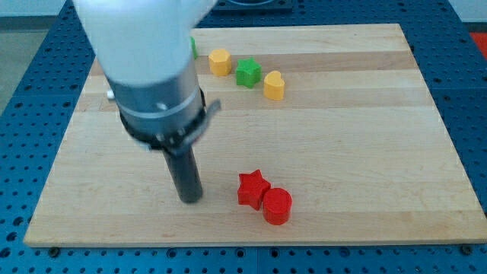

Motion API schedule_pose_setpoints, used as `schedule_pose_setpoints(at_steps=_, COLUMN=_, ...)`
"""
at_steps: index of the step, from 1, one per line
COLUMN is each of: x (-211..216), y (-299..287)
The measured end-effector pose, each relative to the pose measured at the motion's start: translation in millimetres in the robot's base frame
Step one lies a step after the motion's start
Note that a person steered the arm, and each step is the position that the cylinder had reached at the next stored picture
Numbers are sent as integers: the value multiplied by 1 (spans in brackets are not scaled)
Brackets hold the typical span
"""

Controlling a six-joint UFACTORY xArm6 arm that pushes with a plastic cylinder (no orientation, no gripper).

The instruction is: Move the red star to the center right diagonally to the yellow heart

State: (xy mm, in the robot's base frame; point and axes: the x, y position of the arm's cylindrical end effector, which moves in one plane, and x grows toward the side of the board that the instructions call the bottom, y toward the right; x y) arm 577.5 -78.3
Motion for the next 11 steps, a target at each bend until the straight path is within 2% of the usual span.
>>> schedule_pose_setpoints(at_steps=1, x=7, y=41)
schedule_pose_setpoints(at_steps=4, x=-41, y=146)
schedule_pose_setpoints(at_steps=5, x=-35, y=176)
schedule_pose_setpoints(at_steps=6, x=-57, y=152)
schedule_pose_setpoints(at_steps=8, x=-42, y=87)
schedule_pose_setpoints(at_steps=9, x=-72, y=92)
schedule_pose_setpoints(at_steps=11, x=-104, y=144)
